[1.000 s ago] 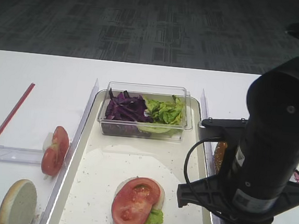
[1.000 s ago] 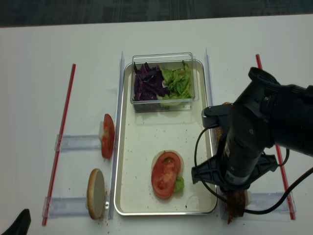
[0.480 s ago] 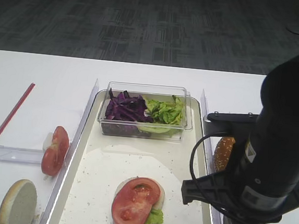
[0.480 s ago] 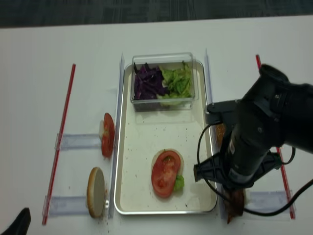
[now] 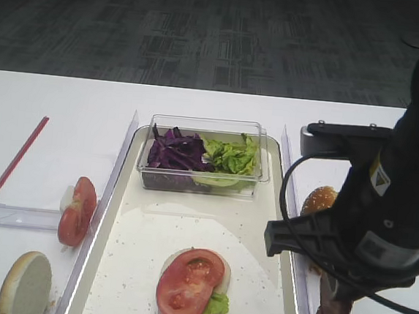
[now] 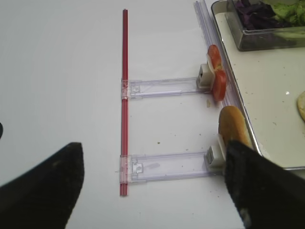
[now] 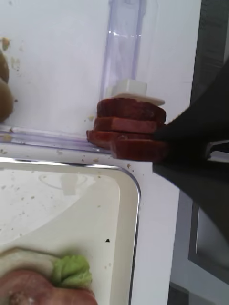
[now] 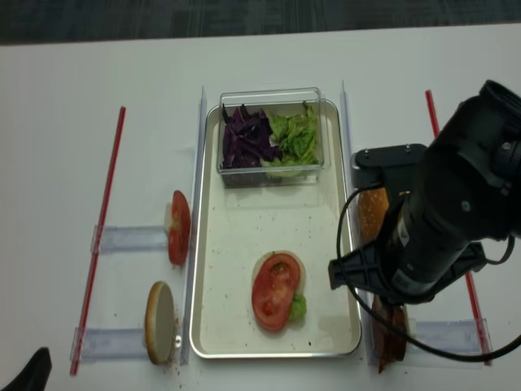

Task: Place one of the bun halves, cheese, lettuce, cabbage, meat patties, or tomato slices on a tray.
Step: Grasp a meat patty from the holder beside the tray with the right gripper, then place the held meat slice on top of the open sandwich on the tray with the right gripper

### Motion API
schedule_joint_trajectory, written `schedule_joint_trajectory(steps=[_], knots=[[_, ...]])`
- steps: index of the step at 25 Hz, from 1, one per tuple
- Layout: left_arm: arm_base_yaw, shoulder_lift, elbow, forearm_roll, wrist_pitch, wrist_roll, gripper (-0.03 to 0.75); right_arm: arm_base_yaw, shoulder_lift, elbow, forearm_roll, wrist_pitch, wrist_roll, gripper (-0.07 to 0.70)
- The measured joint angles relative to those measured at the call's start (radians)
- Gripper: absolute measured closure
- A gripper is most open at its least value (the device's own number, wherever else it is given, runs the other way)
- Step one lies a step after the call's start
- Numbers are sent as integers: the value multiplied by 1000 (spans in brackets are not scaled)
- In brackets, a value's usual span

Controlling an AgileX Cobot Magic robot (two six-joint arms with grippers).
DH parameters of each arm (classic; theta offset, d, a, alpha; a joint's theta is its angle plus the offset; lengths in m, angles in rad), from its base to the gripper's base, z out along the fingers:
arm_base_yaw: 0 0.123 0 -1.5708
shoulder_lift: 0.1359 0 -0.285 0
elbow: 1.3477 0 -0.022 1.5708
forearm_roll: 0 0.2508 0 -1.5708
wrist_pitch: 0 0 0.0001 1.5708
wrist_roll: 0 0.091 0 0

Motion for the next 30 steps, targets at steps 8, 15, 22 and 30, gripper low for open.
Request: schedule_joint_trajectory(steps=[8,15,22,30], knots=[[0,0,0,0,0,0,161,0,-4,-30,-17,24,2,517],[0,0,0,0,0,0,161,0,-4,-30,-39,26,6,518],[0,0,0,0,0,0,161,0,10,-39,-76,28,13,519],[0,0,0,0,0,0,161,-54,79,-100,-60,33,-39,519]])
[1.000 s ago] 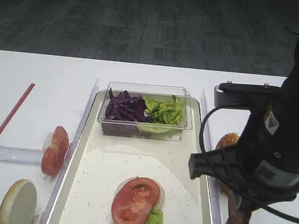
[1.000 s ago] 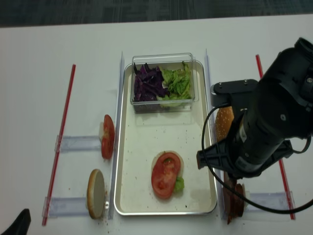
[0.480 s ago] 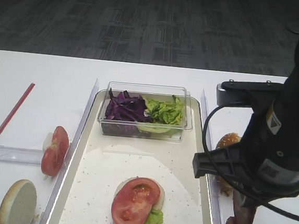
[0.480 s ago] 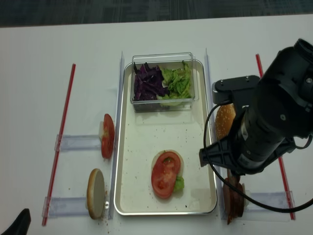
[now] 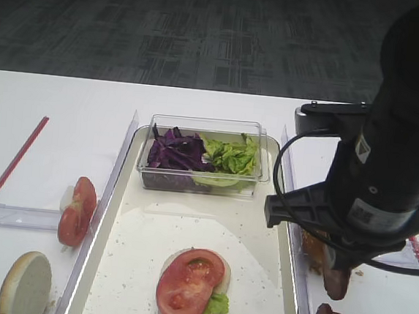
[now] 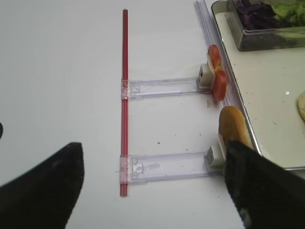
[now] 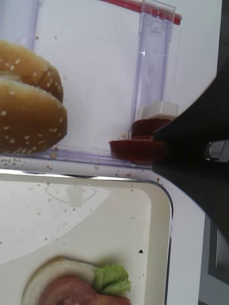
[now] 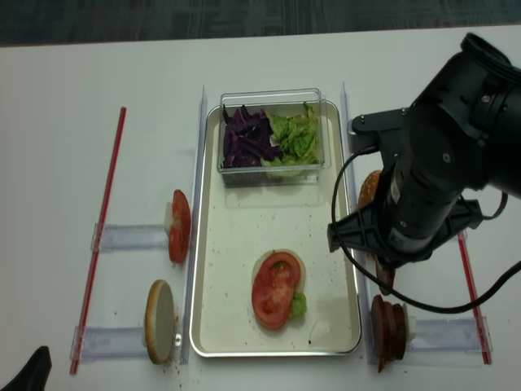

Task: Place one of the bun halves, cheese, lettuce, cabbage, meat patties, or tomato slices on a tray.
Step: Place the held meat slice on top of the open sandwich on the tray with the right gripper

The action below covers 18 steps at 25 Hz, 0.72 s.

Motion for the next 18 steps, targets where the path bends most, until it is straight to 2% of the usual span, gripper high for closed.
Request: schedule_joint_trajectory(steps=[18], knots=[[0,0,0,0,0,0,161,-2,1,-4,-42,2,-8,519]])
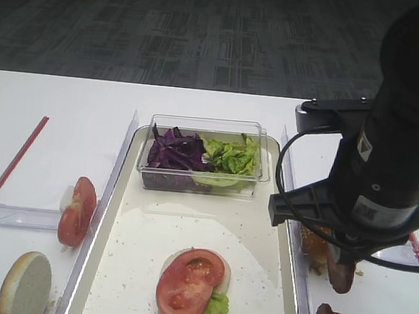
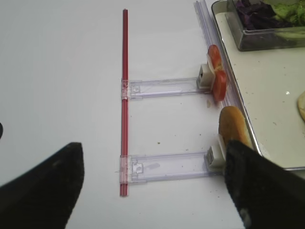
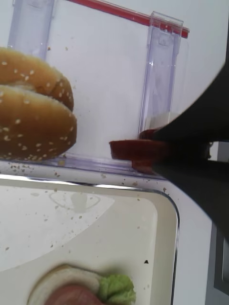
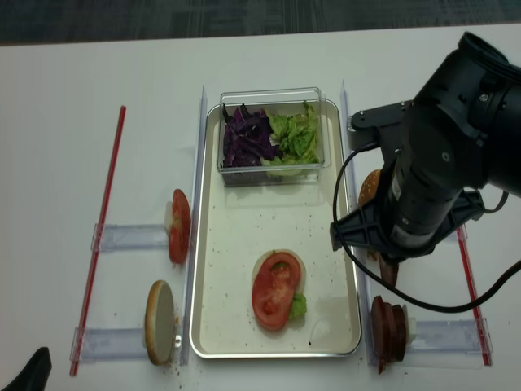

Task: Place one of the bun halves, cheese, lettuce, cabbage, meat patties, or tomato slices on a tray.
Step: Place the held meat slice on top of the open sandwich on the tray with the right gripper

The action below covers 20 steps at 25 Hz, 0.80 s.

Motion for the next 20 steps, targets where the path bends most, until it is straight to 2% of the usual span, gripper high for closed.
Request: schedule_joint_trajectory(steps=[5,10,15,20], knots=[[0,0,0,0,0,0,161,-57,29,0,42,14,-46,519],[0,0,0,0,0,0,161,-70,29,0,50,14,-62,519],[0,0,0,0,0,0,161,-72,29,-2,95,-21,-92,519],[0,0,0,0,0,0,161,-72,29,-2,270,-112,-221,519]])
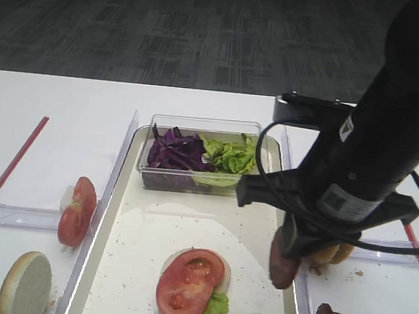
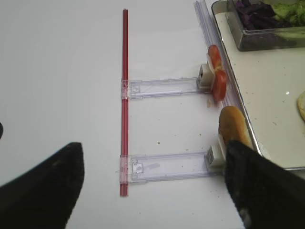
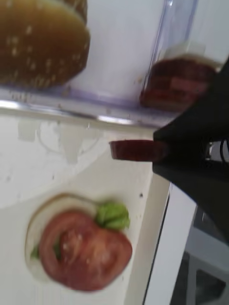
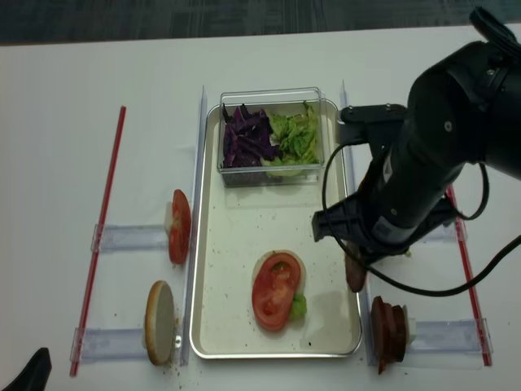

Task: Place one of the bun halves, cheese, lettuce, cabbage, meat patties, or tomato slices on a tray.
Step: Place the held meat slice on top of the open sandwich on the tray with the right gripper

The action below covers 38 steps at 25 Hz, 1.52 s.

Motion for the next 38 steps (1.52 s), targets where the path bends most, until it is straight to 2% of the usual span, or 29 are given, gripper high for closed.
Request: schedule_joint_trajectory(steps=[6,9,11,38], knots=[[0,0,0,0,0,0,161,0,2,0,379,-120,-295,519],[0,0,0,0,0,0,161,0,6,0,542,-141,-427,519],[0,0,0,0,0,0,161,0,18,0,608,-146,-478,519],[0,0,0,0,0,0,161,0,235,0,699,-162,-616,519]])
